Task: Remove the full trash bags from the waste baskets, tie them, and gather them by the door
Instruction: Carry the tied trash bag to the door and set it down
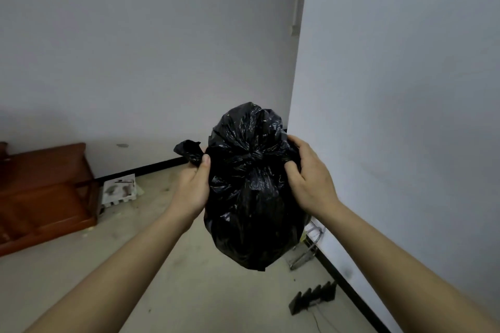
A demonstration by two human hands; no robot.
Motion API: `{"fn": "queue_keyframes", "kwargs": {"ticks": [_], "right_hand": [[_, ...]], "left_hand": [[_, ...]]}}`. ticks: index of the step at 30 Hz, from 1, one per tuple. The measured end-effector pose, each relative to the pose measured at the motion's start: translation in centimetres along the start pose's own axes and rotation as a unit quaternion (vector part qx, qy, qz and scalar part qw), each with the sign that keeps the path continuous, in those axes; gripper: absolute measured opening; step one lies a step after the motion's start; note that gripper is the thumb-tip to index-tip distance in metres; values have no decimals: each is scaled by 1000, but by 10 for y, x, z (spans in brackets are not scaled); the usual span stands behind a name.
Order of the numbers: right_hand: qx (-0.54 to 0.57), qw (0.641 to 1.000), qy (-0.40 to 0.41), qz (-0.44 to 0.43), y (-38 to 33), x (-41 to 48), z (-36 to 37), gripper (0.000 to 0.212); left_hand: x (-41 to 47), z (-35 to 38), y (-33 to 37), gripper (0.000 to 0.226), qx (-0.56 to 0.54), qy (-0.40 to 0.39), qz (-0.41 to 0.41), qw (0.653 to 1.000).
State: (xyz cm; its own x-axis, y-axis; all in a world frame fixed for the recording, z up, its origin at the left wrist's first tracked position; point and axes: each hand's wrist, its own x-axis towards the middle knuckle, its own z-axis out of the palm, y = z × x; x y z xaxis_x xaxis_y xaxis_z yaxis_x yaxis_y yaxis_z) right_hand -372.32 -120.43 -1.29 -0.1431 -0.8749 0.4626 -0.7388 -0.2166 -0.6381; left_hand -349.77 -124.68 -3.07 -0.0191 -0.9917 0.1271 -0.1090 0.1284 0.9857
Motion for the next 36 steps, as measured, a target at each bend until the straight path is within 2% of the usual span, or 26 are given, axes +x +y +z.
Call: {"fn": "queue_keyframes", "kwargs": {"ticks": [4,11,16,19,24,30,36], "right_hand": [[6,1000,-25,-7,27,72,66,56],[51,998,-35,-11,83,243,166,56],[72,996,-54,-10,105,384,209,54],[68,995,-72,-10,116,454,241,54],[49,995,-89,-6,153,561,309,58],[28,998,-52,12,198,711,383,55],[14,998,13,59,250,843,406,56]], "left_hand": [[85,-13,-35,40,19,17,-11,1000],[280,-10,-71,55,61,47,-4,997],[414,-7,-58,35,40,47,4,998],[486,-11,-71,35,51,47,23,997],[613,-10,-114,36,36,67,-6,997],[806,-2,-144,49,19,39,-9,999],[988,46,-142,62,7,-32,-2,999]]}}
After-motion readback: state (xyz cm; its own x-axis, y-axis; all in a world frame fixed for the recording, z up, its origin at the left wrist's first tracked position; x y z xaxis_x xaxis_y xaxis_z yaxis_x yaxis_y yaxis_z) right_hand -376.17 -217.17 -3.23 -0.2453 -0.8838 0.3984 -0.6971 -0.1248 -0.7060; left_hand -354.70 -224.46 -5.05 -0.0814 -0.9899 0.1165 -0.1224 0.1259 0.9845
